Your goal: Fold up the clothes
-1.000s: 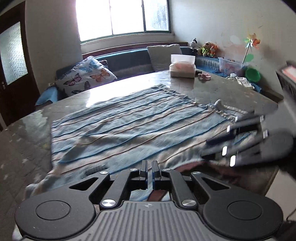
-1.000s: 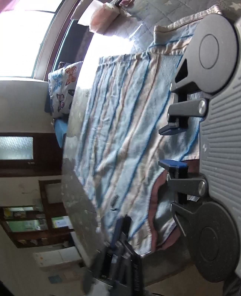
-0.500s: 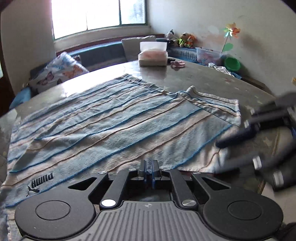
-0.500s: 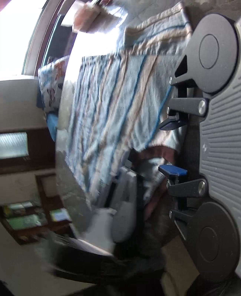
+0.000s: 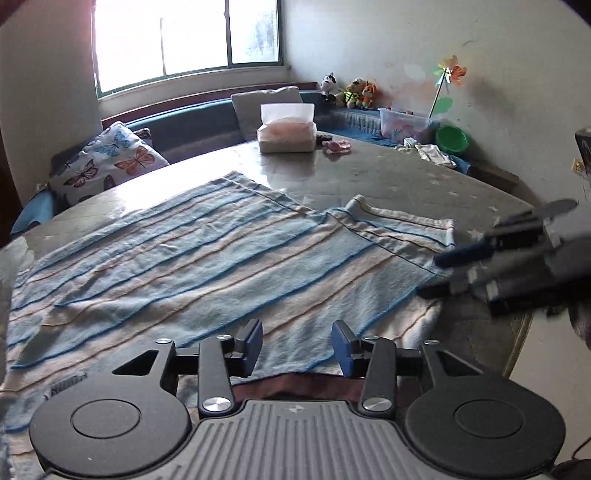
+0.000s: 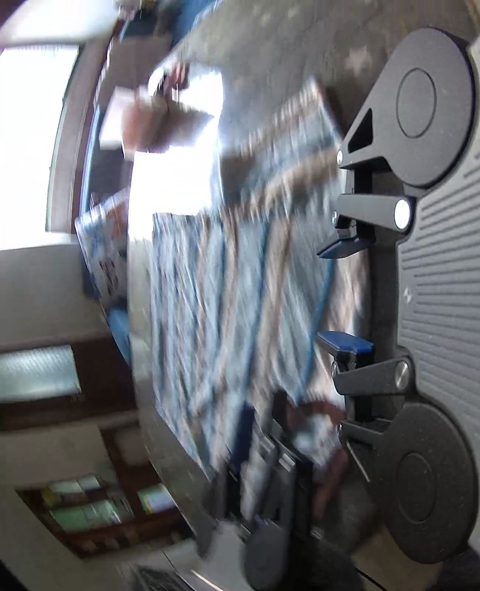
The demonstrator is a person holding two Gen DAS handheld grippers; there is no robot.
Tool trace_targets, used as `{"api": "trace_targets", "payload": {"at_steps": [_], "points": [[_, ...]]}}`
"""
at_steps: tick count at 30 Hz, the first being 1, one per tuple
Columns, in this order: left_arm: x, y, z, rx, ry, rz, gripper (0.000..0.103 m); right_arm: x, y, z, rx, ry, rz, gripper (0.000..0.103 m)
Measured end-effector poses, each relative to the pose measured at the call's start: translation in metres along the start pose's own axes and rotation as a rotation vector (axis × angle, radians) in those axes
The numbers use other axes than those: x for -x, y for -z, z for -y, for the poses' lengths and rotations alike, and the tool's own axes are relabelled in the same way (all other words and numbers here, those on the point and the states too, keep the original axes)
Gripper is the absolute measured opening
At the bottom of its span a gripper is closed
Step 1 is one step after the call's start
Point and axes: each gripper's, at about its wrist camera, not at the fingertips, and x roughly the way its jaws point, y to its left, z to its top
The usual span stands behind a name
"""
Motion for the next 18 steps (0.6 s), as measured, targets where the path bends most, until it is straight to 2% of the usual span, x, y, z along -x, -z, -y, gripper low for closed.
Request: {"api": "trace_targets", "payload": {"at_steps": [3,5,8,15,17,18], "points": [[-0.005,0.003,0.007,0.004,0.012,-0.015,0.053,0.004,0.000,0.023,-0.082,0.099,0.025,0.044],[-0.008,0.005,0.011,0.005,0.018,-0.024,0.054,0.004,0.004,0.041,-0.146,0.177,0.035,0.044],[-0.011,0.008,0.015,0.003,0.023,-0.035,0.055,0.003,0.008,0.061,-0.233,0.237,0.045,0.044],[-0.012,0.008,0.020,0.002,0.014,-0.033,0.062,-0.003,0.009,0.084,-0.330,0.279,0.077,0.043],[-0.012,0.008,0.020,0.003,0.014,-0.033,0.064,-0.005,0.008,0.085,-0.347,0.286,0.086,0.038],[-0.012,0.008,0.021,0.003,0.013,-0.032,0.065,-0.006,0.008,0.085,-0.343,0.295,0.089,0.030]]}}
